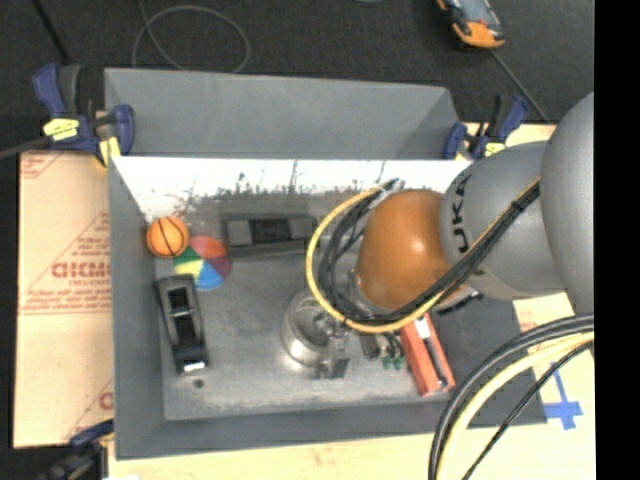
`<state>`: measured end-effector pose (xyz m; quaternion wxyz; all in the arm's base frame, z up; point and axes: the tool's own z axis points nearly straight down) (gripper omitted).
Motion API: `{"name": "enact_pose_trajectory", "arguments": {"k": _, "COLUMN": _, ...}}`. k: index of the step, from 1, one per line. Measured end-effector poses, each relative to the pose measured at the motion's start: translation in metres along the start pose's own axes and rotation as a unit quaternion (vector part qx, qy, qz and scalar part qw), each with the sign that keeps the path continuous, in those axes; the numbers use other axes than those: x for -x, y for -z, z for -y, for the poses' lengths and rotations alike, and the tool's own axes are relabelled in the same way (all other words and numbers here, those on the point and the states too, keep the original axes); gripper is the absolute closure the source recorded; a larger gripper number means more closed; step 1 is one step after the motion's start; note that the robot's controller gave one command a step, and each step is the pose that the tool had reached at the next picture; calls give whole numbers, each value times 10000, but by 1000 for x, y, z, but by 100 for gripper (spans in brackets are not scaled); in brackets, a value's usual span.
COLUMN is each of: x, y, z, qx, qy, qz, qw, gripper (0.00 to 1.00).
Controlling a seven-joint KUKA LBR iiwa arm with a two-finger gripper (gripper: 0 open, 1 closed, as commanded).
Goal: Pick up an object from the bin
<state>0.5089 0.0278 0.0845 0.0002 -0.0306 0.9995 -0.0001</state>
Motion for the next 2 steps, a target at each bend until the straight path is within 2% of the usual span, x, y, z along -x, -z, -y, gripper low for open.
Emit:
{"name": "enact_pose_trajectory", "arguments": {"k": 1, "x": -4, "y": -4, "z": -3, "qx": -9, "qy": 220, "qz": 7, "qw": 9998, "gripper": 100}}
{"name": "enact_pose_trajectory", "arguments": {"k": 2, "x": 16, "y": 160, "z": 40, "qx": -6, "qy": 307, "qz": 27, "qw": 9995, "gripper": 100}}
